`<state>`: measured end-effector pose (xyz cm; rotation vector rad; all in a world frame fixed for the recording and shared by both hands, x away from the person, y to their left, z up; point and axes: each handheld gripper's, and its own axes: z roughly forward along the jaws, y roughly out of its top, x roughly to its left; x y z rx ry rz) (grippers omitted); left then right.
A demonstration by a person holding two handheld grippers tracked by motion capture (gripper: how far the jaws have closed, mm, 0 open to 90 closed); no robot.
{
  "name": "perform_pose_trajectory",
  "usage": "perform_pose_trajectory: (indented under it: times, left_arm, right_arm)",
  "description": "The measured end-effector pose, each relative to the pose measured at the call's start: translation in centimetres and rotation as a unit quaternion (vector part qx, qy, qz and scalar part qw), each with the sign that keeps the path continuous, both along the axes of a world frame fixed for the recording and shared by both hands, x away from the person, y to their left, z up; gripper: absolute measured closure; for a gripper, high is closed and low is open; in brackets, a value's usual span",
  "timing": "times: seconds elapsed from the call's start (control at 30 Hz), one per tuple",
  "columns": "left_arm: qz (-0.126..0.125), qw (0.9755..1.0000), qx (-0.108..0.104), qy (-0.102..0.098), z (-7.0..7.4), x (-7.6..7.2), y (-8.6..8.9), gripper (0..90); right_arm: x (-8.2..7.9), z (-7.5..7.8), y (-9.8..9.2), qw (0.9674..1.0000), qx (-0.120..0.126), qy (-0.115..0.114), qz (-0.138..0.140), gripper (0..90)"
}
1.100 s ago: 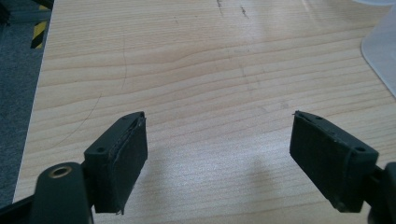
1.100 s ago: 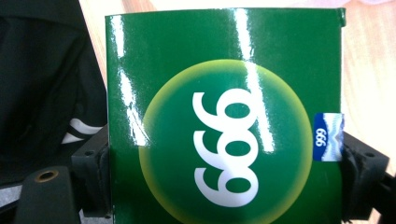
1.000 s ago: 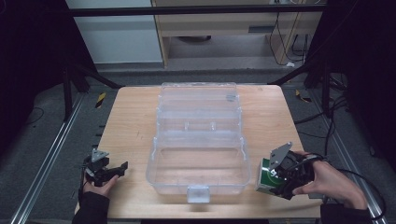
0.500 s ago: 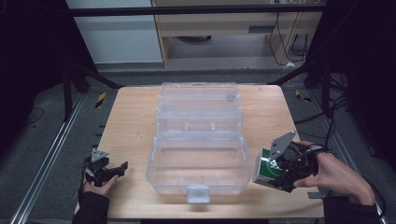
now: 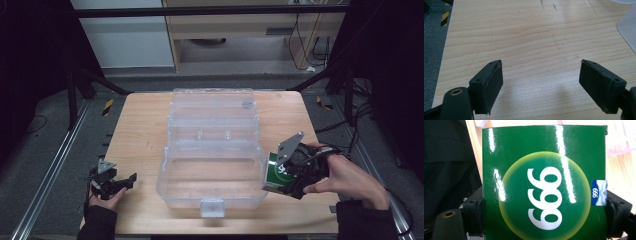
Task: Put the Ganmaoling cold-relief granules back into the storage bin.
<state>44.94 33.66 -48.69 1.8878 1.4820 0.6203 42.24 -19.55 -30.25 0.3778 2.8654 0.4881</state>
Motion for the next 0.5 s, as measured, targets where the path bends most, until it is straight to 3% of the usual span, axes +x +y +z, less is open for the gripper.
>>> perform_pose_trajectory:
  times: [0.5]
  left_arm:
    - [0.000, 1.0000, -0.003, -0.002, 0.0, 0.0, 0.0, 18.6]
  right_arm:
    - [1.7, -0.4, 3.4, 0.9996, 0.017, -0.006, 0.024, 15.6]
